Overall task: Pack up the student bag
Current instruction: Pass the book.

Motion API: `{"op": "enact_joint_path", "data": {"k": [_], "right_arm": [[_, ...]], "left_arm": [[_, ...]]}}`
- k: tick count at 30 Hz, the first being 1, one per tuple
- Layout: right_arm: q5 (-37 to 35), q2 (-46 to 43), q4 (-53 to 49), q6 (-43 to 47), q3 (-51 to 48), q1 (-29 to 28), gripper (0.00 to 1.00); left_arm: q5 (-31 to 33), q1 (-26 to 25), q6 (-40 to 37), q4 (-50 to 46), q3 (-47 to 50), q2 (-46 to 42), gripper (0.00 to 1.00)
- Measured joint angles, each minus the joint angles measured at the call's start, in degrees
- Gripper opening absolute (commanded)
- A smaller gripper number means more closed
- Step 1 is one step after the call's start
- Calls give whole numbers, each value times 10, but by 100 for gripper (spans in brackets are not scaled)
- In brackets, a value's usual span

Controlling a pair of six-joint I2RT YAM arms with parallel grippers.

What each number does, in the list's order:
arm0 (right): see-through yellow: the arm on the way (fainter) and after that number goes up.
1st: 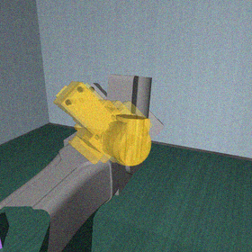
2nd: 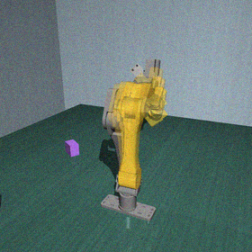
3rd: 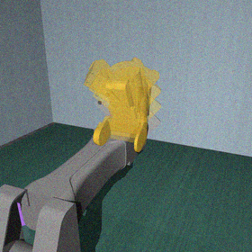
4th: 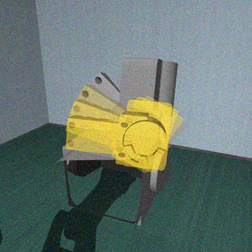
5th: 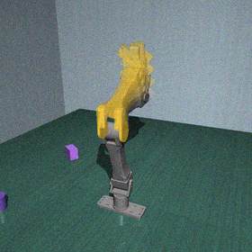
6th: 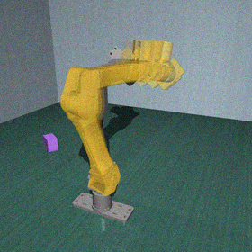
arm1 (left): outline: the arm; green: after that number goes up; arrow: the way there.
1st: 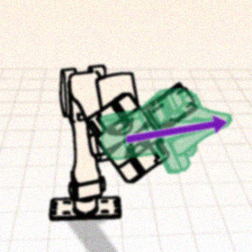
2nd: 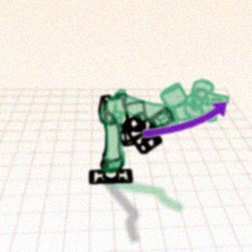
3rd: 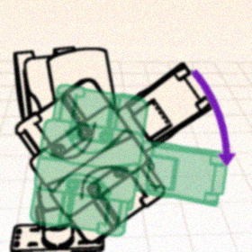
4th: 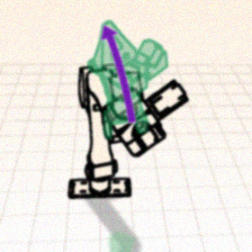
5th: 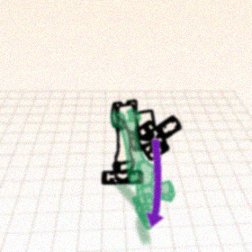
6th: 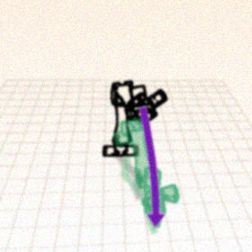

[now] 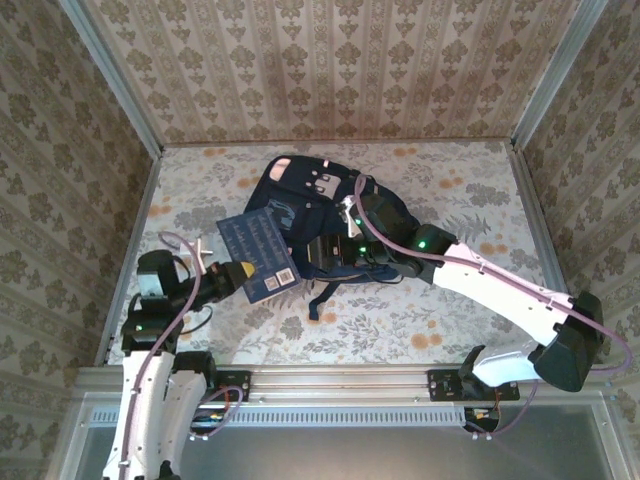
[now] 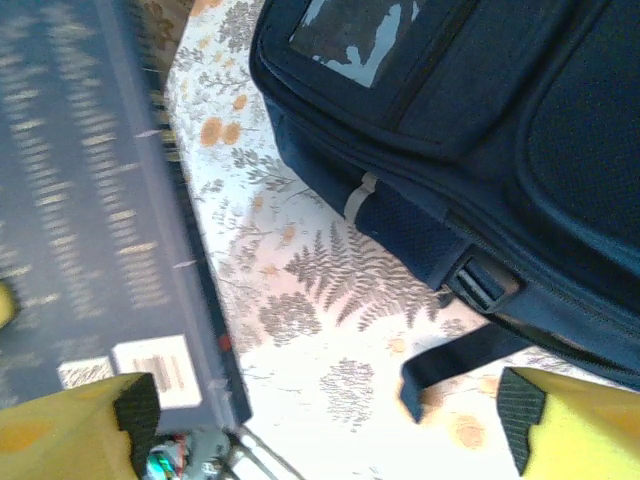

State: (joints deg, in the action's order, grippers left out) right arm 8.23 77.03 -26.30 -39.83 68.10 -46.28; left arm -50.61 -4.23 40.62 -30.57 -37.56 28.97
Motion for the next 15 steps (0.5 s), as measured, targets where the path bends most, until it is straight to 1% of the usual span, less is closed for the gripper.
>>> {"op": "enact_joint_path", "data": {"k": [2,8,10,15], "right_arm": [[29,0,45,-33,-27,5,97],[114,9,204,-126,-81,8,97],[133,10,262,-147,-89,-3,97],[155,9,372,-174,-104,-21,94]], "left_arm": [[-10,-13,0,15,-20,0,0],[-37,-41,32,98,-32,2,0],[-40,-51,42,113,-32,6,0],[-40,-77,53,134,-29,9,0]]}}
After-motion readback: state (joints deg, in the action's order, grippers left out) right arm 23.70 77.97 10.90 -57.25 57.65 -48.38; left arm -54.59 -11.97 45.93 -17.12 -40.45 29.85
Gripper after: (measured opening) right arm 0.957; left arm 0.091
